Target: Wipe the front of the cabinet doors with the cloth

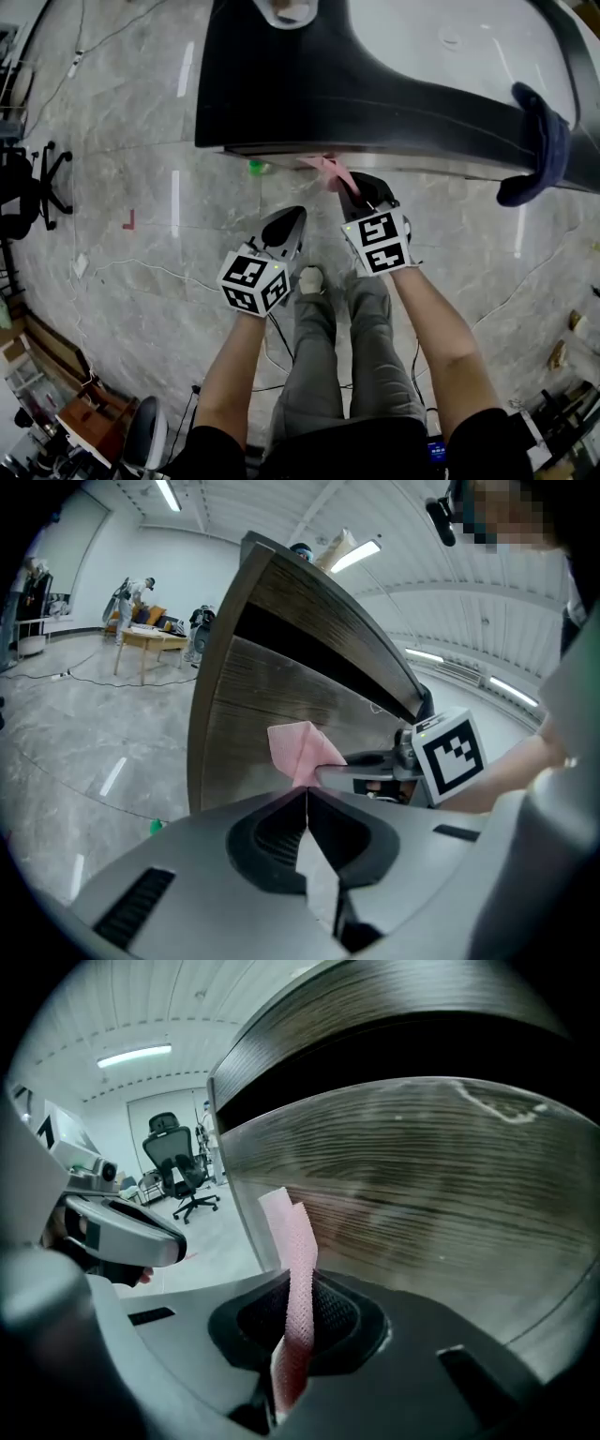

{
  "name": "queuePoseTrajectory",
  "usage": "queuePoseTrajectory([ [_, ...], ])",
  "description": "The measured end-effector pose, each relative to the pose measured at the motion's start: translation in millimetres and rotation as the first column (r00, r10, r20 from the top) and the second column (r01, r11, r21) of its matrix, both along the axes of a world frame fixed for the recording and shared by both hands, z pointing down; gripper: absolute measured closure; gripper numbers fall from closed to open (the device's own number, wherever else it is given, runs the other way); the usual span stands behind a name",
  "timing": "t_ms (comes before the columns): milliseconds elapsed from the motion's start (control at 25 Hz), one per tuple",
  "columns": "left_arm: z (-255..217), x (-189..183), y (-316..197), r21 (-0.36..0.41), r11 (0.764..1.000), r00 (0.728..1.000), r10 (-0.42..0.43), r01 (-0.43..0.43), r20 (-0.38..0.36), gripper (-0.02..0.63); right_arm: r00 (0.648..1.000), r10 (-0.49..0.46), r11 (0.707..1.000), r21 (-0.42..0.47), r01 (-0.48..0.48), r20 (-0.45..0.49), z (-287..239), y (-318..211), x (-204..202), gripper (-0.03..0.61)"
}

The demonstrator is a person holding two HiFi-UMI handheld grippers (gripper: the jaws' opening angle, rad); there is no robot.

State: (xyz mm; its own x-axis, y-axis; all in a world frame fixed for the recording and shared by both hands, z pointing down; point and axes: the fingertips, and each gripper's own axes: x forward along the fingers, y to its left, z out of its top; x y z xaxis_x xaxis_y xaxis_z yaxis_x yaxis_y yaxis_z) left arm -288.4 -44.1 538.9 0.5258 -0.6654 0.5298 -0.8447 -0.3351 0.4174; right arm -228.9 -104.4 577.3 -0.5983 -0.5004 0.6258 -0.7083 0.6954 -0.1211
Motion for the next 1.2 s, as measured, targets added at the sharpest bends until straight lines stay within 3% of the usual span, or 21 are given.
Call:
queuePoseTrajectory([
  [320, 0.7, 61.3, -19.3, 0.005, 0.994, 0.994, 0.107, -0.107, -0.001, 0.603, 0.989, 0.145, 0.989, 0.008, -0.145, -0.005, 0.9, -10.8, 81.7, 0.537],
  [800, 6.8, 141.4, -32.1, 0.010, 0.978, 0.978, 0.209, -0.209, -0.019, 0.603, 0.946, 0.322, 0.947, 0.012, -0.322, -0.043, 9.5, -15.7, 191.3, 0.537],
  [1000, 7.0, 155.9, -34.8, 0.015, 0.976, 0.976, 0.217, -0.216, -0.023, 0.603, 0.919, 0.393, 0.919, -0.012, -0.394, -0.037, 11.6, -7.1, 215.6, 0.537],
  [1200, 7.3, 144.7, -27.6, 0.010, 0.982, 0.982, 0.188, -0.187, -0.032, 0.603, 0.900, 0.436, 0.900, -0.021, -0.436, 0.005, -2.6, 14.8, 216.4, 0.537],
])
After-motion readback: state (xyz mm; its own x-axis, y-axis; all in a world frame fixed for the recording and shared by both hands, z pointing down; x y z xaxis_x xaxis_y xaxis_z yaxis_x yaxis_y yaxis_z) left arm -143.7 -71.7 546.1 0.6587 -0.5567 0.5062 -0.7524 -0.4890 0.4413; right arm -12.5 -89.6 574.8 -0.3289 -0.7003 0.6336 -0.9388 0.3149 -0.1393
